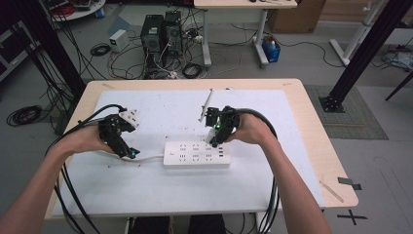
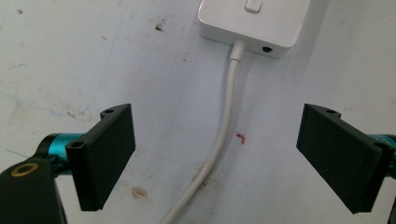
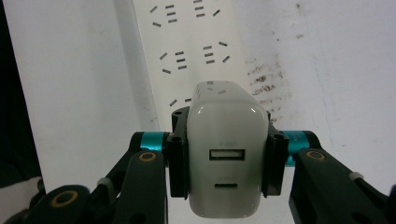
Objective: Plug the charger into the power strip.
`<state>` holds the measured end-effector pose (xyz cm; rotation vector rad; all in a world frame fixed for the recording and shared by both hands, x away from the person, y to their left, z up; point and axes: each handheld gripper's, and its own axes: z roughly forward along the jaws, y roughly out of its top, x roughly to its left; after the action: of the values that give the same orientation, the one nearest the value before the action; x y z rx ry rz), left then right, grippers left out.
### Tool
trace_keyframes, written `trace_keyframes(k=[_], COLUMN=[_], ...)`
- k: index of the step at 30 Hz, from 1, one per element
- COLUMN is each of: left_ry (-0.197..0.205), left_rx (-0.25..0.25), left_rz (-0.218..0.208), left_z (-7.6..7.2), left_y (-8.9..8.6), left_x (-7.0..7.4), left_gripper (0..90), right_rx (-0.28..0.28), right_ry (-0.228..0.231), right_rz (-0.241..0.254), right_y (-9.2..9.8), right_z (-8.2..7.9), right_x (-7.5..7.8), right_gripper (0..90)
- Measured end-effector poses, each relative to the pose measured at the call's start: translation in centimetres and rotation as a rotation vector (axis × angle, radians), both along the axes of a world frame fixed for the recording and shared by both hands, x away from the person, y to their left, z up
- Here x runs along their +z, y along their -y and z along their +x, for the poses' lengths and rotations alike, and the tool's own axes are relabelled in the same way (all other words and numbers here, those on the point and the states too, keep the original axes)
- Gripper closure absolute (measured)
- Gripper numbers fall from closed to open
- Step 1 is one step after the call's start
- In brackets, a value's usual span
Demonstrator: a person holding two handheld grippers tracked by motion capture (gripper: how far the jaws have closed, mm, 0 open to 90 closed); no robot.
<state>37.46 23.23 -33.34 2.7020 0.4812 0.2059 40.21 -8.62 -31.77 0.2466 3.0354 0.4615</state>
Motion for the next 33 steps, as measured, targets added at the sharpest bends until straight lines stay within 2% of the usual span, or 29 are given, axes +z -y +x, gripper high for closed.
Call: trace_keyframes(k=[3,8,10,12,16,20,22,33], left_ry=[-0.005,-0.005,-0.008,-0.007,-0.003,0.000,0.000,0.001], left_rx=[0.020,0.020,0.011,0.009,0.021,0.026,0.030,0.032], left_rz=[-0.022,-0.022,-0.016,-0.015,-0.020,-0.019,-0.019,-0.018], left_z=[-0.2,-0.4,-0.4,-0.4,-0.5,-0.5,-0.5,-0.6], left_y=[-0.2,-0.5,-0.7,-0.8,-1.0,-1.3,-1.4,-1.5], left_x=[-0.3,-0.6,-0.6,-0.6,-0.7,-0.8,-0.8,-1.1], left_gripper=[11.7,11.7,11.7,11.7,11.7,11.7,11.7,11.7], right_rx=[0.024,0.047,0.067,0.081,0.114,0.144,0.146,0.159], right_ry=[-0.004,-0.008,-0.021,-0.015,-0.028,-0.039,-0.030,-0.042], right_rz=[-0.035,-0.085,-0.094,-0.099,-0.123,-0.134,-0.138,-0.153], right_y=[-0.5,-1.4,-1.7,-2.1,-2.6,-2.9,-3.0,-3.4], right_z=[0.4,1.0,1.1,1.2,1.7,2.0,2.1,2.3], right_x=[-0.6,-1.1,-1.2,-1.3,-1.7,-2.2,-2.4,-3.1], right_gripper=[62.1,62.1,62.1,62.1,62.1,62.1,62.1,62.1])
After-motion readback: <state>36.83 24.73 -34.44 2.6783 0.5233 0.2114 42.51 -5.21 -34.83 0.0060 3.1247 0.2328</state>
